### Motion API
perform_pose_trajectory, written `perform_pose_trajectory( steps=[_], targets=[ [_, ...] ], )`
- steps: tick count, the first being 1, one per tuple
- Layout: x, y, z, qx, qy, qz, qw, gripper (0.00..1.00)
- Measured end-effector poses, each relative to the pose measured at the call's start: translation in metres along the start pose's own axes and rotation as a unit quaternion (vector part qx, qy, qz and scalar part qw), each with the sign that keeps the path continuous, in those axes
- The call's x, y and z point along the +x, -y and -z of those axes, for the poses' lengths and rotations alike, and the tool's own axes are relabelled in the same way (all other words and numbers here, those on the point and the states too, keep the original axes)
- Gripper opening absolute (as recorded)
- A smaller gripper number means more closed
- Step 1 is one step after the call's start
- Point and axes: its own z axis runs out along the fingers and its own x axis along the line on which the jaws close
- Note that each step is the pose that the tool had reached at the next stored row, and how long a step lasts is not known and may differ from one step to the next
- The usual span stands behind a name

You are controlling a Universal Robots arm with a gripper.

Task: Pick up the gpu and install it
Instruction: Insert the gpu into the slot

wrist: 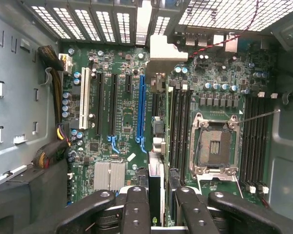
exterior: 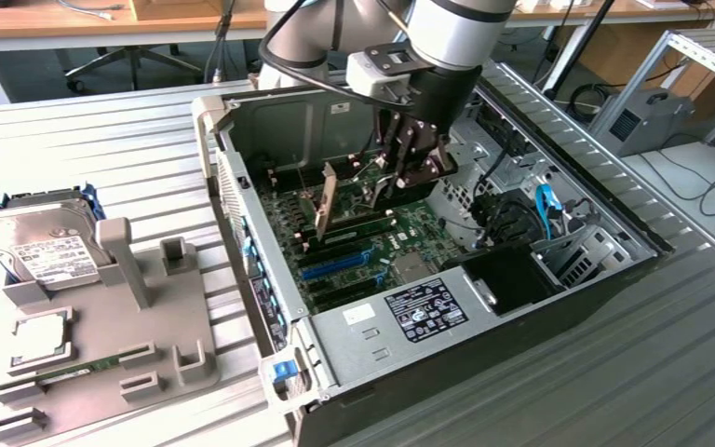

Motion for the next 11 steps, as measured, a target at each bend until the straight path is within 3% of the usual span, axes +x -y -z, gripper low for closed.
perform_pose_trajectory(
  steps=[11],
  targets=[
    [0.0001,-0.0003,-0.0021,0.0000,0.0000,0.000,1.0000,0.26]
  ],
)
